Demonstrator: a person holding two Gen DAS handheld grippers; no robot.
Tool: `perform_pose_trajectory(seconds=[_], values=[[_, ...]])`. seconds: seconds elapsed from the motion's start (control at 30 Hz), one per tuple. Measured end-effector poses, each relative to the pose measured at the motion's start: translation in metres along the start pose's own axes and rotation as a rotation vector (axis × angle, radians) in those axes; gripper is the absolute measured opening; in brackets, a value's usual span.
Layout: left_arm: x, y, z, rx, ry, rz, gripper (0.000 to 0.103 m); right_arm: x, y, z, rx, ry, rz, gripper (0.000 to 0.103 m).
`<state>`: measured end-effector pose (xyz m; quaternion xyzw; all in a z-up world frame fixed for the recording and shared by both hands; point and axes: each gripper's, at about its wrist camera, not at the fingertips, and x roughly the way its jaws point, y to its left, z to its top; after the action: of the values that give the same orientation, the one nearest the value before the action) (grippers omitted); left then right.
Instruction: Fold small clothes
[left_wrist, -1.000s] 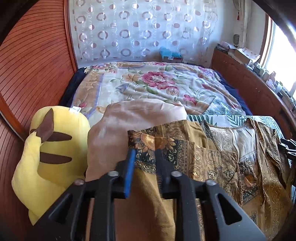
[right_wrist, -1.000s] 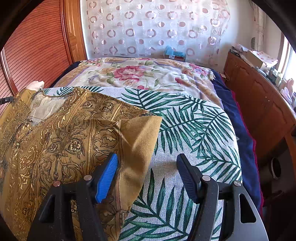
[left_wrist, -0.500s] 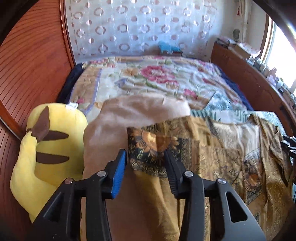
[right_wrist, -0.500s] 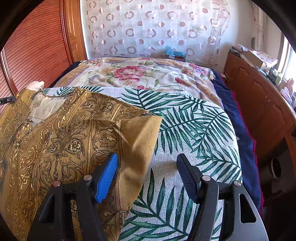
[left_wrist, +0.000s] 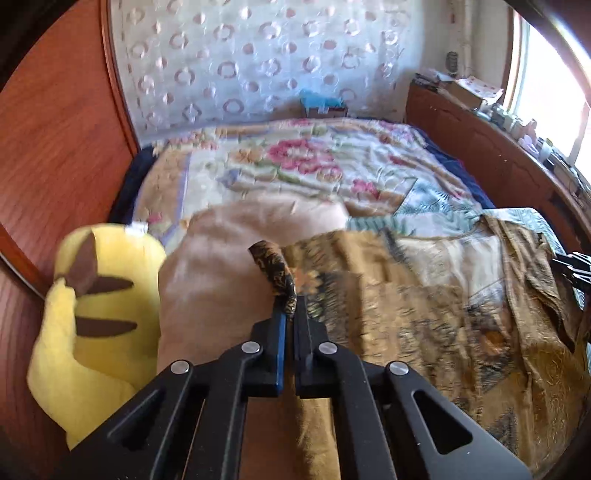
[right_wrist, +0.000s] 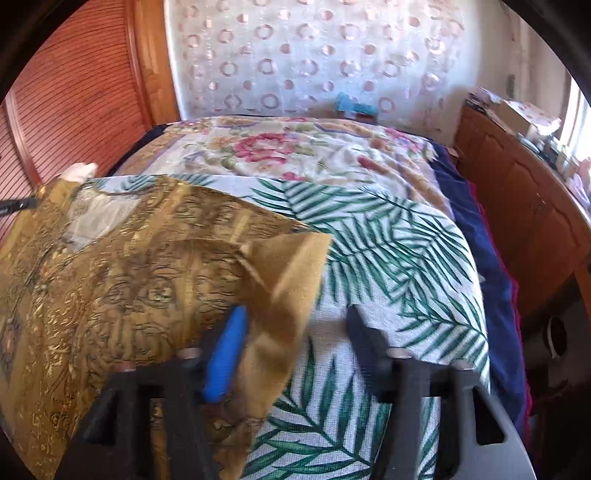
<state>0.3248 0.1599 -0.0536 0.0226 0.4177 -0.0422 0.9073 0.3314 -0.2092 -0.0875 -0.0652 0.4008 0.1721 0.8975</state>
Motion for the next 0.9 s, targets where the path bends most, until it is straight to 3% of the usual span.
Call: perform_pose_trajectory(seconds=[0.07,0.1,0.33,0.5,0.73,0.9], values=[[-0.017,-0.007,0.004,0.018,-0.042,0.006,0.004,-0.001,0.006,0.002,-0.020,0.016,-0.002,0.006],[-0.029,-0.010,0.006,0.023,-0.070,0.004,0.004,-0.002,0.009,0.004,-0.030,0.017,-0.010,0.003],[-0.102,-0.025,0.003,0.047,-0.205,-0.039,0.003,-0.066,0.017,0.015,-0.026,-0.153,0.012,0.002],[-0.158,-0.041,-0.023,0.071,-0.286,-0.067,0.003,-0.132,0.026,0.003,-0.020,-0.249,0.062,0.002],[-0.233,-0.035,-0.092,0.057,-0.379,-0.079,0.003,-0.216,0.036,-0.055,-0.014,-0.323,0.106,0.002],[-0.258,-0.020,-0.162,0.014,-0.371,-0.042,0.003,-0.251,0.036,-0.124,0.002,-0.302,0.127,0.002]])
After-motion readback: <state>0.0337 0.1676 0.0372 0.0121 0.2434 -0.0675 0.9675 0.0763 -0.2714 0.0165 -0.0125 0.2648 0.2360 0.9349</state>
